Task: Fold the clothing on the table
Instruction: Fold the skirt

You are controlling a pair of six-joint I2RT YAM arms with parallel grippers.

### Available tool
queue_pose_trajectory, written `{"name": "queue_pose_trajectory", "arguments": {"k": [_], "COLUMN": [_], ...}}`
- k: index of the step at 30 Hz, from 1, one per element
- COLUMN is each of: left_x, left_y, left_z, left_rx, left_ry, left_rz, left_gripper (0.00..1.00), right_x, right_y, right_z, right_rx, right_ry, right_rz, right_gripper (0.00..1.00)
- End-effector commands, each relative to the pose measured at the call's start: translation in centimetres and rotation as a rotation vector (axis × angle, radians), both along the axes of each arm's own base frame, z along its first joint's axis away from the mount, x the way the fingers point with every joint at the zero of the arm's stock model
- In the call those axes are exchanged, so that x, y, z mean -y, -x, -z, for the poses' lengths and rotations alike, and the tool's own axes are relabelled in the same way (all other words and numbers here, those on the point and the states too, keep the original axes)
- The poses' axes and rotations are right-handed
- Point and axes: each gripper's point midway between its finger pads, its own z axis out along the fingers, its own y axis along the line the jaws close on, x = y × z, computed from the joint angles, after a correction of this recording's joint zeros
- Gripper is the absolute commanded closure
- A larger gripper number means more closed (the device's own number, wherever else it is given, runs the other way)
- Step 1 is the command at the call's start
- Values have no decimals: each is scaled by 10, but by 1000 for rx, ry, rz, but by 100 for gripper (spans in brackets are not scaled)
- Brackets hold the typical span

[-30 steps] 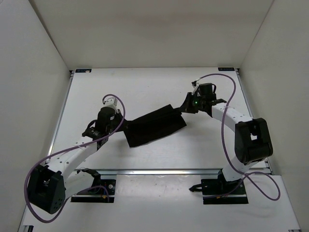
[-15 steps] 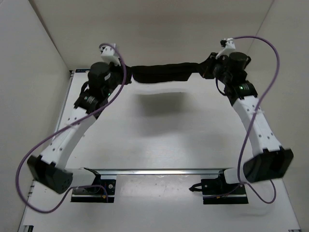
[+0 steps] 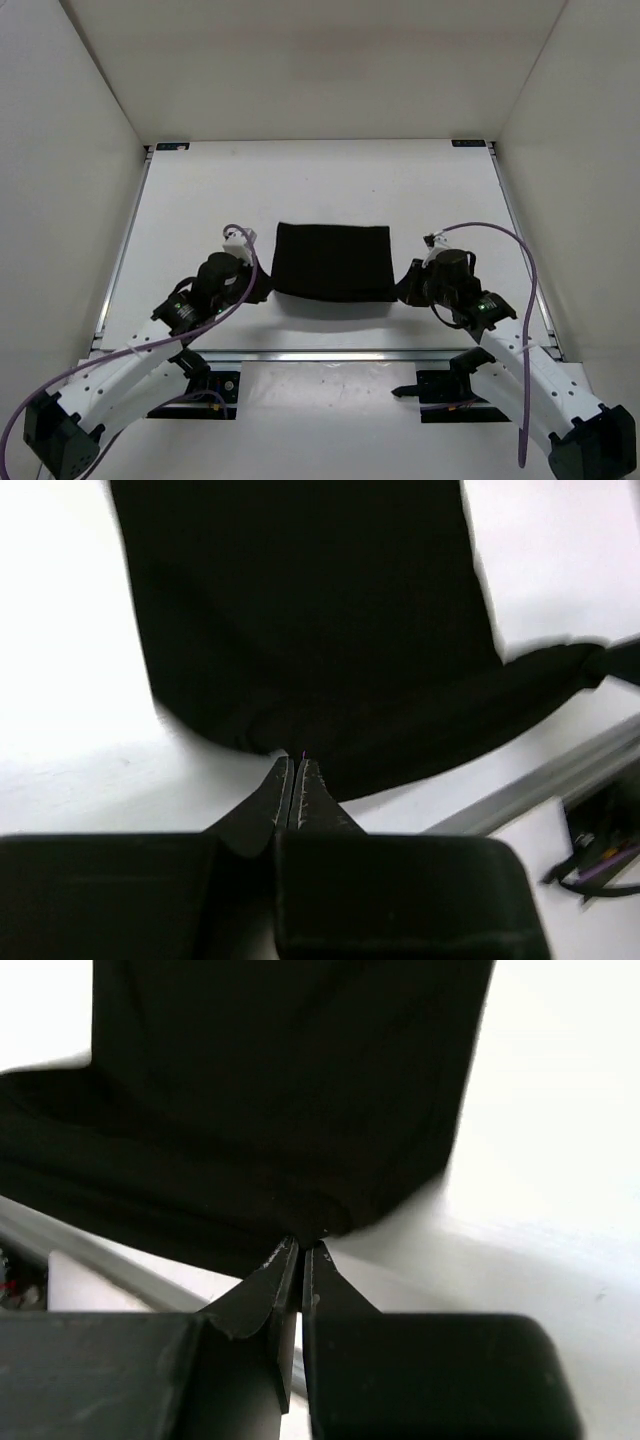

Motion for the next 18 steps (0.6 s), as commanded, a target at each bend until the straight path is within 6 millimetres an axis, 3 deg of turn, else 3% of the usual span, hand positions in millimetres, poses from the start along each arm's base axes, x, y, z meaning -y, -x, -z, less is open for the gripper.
{"name": "queue_pose_trajectory", "arguments": {"k": [1, 2, 4, 5, 7, 8, 13, 15, 18], "left_x": [-24, -28, -41, -39, -38, -38, -31, -33, -38], "left_y": [-16, -21, -40, -45, -58, -65, -92, -96, -108], "left_z": [-35, -39, -35, -37, -22, -25, 9, 27, 32], "left_rx": [77, 93, 70, 72, 31, 44, -35, -69, -70], "left_ry": [108, 103, 78, 74, 28, 32, 2, -36, -39], "left_rz": [-138, -145, -197, -195, -218, -236, -272, -283, -319], "left_gripper": [100, 100, 100, 100, 100, 100, 100, 100, 100], "right_x": [8, 11, 16, 17, 19, 18, 11, 9, 0], "right_y": [-24, -33, -46, -56, -75, -79, -110, -121, -139], "right_z": [-27, -34, -21, -31, -27, -26, -10, 1, -2], "right_rx": [96, 111, 45, 71, 55, 53, -15, -30, 7], "right_ry": [-32, -62, -72, -70, -1, 5, -30, -20, -18], "right_rz": [105, 103, 85, 79, 80, 75, 42, 30, -1], "right_gripper": [100, 100, 100, 100, 100, 100, 100, 95, 87]}}
